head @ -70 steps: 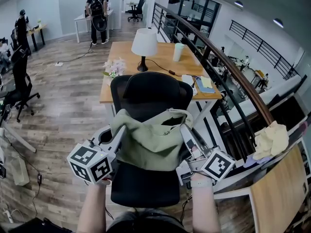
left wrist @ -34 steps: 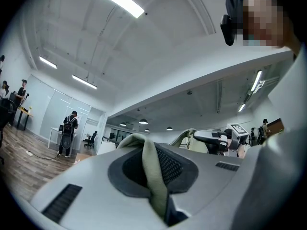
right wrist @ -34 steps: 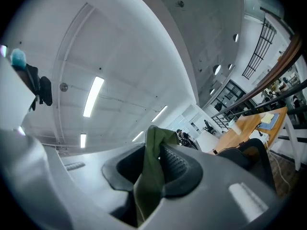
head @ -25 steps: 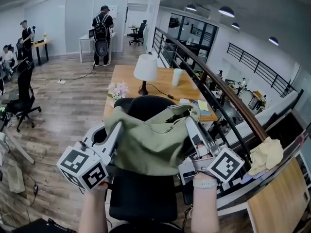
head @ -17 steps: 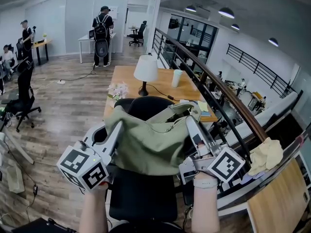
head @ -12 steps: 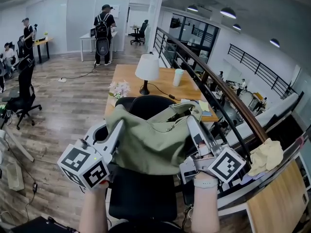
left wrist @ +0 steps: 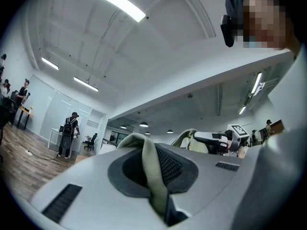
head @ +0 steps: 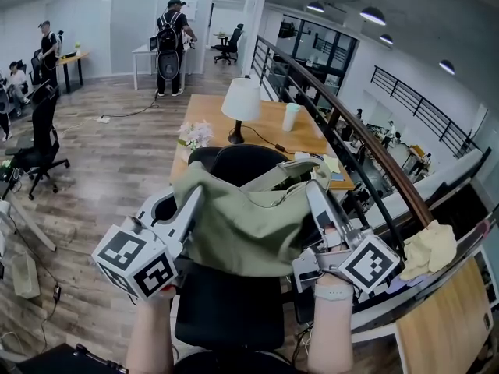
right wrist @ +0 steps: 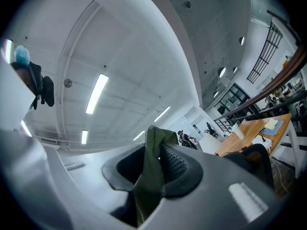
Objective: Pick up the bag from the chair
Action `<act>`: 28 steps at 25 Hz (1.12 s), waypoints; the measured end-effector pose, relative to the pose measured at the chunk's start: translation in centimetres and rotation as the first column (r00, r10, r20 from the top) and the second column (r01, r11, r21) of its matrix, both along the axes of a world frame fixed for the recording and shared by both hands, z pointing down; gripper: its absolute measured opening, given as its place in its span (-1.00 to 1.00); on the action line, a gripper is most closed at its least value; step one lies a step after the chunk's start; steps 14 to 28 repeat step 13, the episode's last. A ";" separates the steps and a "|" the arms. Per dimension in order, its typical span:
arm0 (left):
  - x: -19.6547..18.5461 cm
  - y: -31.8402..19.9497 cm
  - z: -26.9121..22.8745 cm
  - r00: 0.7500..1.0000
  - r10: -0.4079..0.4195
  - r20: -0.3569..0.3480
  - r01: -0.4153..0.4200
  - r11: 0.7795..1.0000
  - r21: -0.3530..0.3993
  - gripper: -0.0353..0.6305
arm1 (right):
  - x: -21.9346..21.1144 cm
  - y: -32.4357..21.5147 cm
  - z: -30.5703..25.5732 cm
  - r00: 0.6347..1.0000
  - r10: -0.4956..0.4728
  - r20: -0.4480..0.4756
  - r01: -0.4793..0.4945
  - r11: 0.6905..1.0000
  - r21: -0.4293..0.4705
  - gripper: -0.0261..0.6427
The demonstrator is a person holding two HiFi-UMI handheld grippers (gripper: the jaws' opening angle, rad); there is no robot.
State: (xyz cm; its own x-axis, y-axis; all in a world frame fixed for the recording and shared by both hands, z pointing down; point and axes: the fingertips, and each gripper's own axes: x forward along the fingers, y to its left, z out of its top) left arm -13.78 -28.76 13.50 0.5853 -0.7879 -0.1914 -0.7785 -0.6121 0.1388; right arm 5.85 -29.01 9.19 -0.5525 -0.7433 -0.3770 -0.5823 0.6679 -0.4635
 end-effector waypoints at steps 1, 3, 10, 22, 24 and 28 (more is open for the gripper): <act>0.0 0.0 0.0 1.000 0.000 -0.001 0.000 1.000 -0.001 -0.84 | 0.0 0.0 0.0 1.000 0.000 0.000 0.000 1.000 0.000 -0.64; 0.0 -0.1 0.0 1.000 0.000 -0.002 0.000 1.000 -0.002 -0.84 | 0.0 0.0 -0.1 1.000 -0.001 0.000 0.001 1.000 0.002 -0.64; 0.0 -0.3 0.0 1.000 0.009 -0.005 -0.009 1.000 -0.003 -0.84 | 0.0 -0.1 -0.2 1.000 0.002 -0.004 -0.002 1.000 0.006 -0.64; 0.0 -0.5 0.0 1.000 0.010 -0.005 -0.010 1.000 -0.002 -0.84 | 0.0 -0.2 -0.1 1.000 0.002 -0.006 -0.002 1.000 0.007 -0.64; 0.0 -0.5 0.0 1.000 0.010 -0.005 -0.010 1.000 -0.002 -0.84 | 0.0 -0.2 -0.1 1.000 0.002 -0.006 -0.002 1.000 0.007 -0.64; 0.0 -0.5 0.0 1.000 0.010 -0.005 -0.010 1.000 -0.002 -0.84 | 0.0 -0.2 -0.1 1.000 0.002 -0.006 -0.002 1.000 0.007 -0.64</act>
